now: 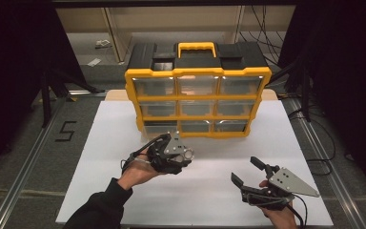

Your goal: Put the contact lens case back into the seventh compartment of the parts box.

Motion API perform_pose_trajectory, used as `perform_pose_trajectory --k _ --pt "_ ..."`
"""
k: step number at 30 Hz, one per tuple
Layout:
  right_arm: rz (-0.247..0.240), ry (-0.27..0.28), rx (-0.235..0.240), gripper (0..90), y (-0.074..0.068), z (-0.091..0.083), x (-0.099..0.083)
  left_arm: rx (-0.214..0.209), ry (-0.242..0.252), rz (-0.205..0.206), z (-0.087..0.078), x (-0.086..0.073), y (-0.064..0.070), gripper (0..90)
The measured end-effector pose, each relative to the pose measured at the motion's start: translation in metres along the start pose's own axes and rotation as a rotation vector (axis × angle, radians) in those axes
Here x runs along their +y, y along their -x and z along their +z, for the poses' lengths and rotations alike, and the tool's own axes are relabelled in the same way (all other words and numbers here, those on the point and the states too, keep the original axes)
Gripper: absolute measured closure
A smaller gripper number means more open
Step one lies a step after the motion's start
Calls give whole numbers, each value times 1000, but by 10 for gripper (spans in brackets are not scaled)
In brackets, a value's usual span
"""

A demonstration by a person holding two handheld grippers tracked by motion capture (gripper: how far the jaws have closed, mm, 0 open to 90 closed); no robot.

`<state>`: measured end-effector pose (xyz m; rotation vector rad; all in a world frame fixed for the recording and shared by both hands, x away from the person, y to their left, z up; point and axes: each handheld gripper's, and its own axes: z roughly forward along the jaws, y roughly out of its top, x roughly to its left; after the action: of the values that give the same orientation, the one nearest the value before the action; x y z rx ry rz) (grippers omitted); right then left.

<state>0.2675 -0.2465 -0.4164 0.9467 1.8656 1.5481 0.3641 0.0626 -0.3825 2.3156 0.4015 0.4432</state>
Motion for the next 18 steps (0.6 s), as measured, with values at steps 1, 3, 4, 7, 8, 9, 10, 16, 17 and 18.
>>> perform_pose_trajectory --k 1,3,4,7,8,9,10,16,17,18 --pt "0 -1 -1 185 0 0 0 5 4 -1 -1 0 -1 494" --pt "-1 0 -1 185 0 0 0 22 17 -4 -3 0 -2 494" --pt "-1 1 0 185 0 0 0 32 25 -9 -4 0 -2 494" --pt "-2 1 0 185 0 0 0 49 49 -18 -8 0 -5 494" --pt "-2 1 0 185 0 0 0 58 57 -21 -9 1 -6 494" --pt "-2 1 0 185 0 0 0 66 64 -27 -11 1 -6 494" --pt "-2 1 0 185 0 0 0 71 74 -33 -13 1 -7 494" --pt "-5 0 0 185 -1 0 0 119 111 -57 -19 1 -11 494" --pt "-5 -1 1 185 -1 0 0 125 116 -60 -20 1 -12 494" --pt "-6 -1 1 185 -1 0 0 126 115 -63 -21 1 -13 494"
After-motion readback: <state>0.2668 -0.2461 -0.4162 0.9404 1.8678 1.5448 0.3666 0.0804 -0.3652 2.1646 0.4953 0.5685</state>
